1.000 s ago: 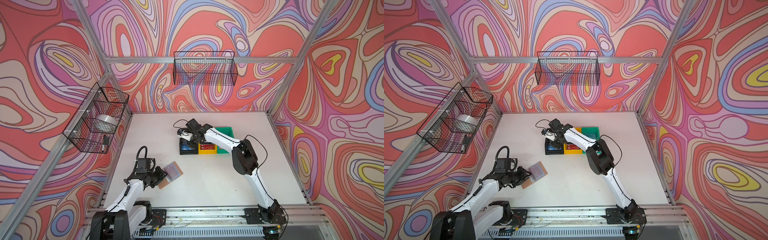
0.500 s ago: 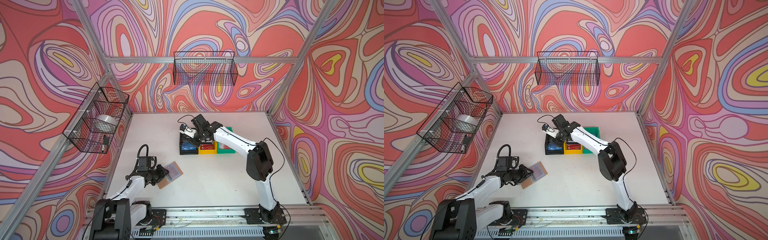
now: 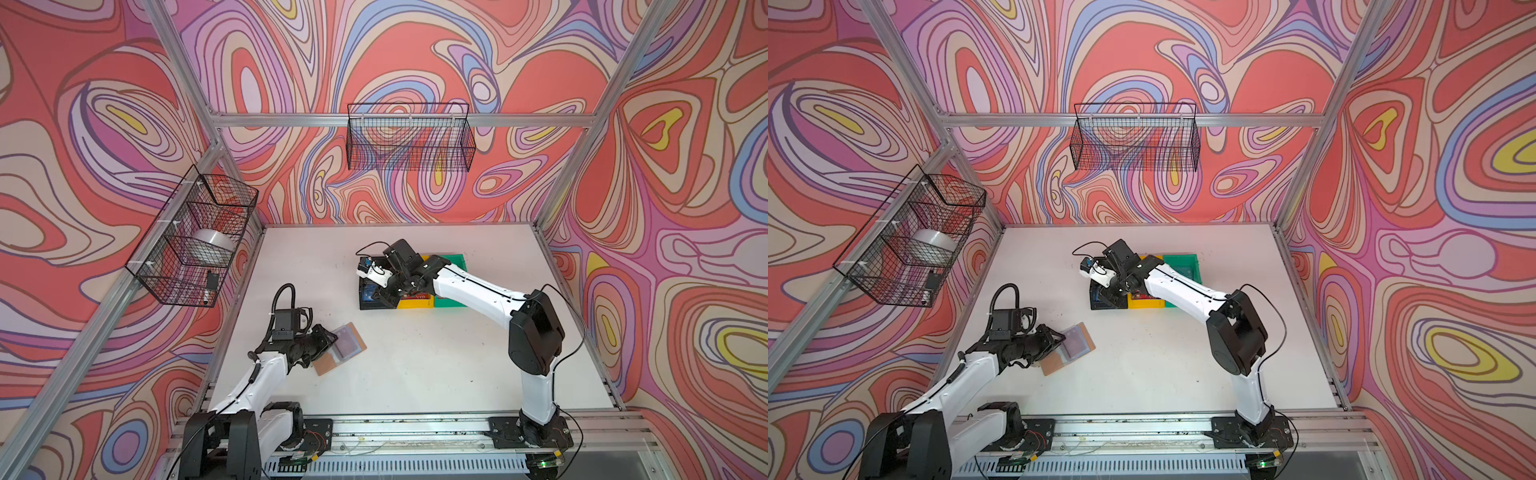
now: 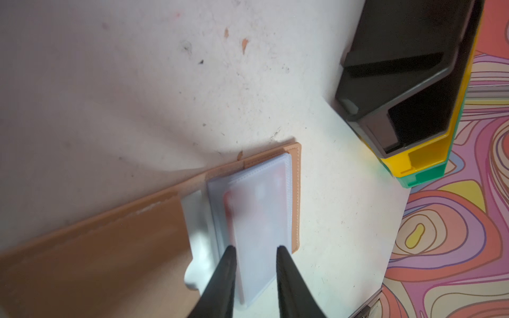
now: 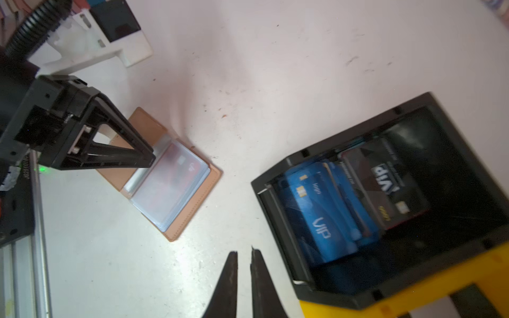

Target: Take the credit cards out of the card holder

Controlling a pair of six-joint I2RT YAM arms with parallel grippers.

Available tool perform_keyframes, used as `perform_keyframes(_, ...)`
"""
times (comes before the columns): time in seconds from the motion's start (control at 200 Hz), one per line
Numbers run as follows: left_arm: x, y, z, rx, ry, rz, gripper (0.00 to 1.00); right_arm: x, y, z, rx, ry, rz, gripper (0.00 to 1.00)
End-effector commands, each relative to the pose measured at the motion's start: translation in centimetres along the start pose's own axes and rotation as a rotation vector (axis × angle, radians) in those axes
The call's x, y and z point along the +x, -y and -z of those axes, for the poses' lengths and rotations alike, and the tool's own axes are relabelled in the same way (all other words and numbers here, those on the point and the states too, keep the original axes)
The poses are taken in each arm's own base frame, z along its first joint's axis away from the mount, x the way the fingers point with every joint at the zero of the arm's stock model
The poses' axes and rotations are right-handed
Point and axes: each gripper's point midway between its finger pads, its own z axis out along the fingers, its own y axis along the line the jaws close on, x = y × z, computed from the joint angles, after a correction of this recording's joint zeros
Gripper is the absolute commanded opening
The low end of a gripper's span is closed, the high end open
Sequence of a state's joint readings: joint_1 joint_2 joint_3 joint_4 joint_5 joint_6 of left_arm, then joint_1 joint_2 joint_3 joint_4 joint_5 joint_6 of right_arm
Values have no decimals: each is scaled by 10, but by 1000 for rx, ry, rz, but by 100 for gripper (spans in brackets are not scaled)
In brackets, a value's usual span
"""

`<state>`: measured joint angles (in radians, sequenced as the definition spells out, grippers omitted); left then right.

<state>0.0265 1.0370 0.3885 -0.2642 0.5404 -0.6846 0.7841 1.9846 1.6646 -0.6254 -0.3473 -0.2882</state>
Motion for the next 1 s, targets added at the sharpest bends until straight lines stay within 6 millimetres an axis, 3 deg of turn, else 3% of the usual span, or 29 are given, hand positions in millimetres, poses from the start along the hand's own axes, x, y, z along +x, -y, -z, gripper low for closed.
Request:
perform_keyframes(0.0, 6, -9, 10, -67, -1, 33, 29, 2, -30, -23, -116, 17, -62, 14)
perform_keyframes(0.21, 23, -37, 7, -150, -17, 111, 29, 13, -58, -57, -214, 4, -121, 12)
perform_keyframes(0.431, 37, -59, -1, -209, -52, 140, 28, 31, -55, -84, -219, -55, -180, 10)
perform_keyframes(0.671, 34, -57, -11, -189, -71, 139, 27, 50, -51, -102, -213, -114, -200, 9)
perform_keyframes(0.997, 36, -58, -18, -175, -92, 149, 27, 56, -52, -115, -234, -135, -222, 9)
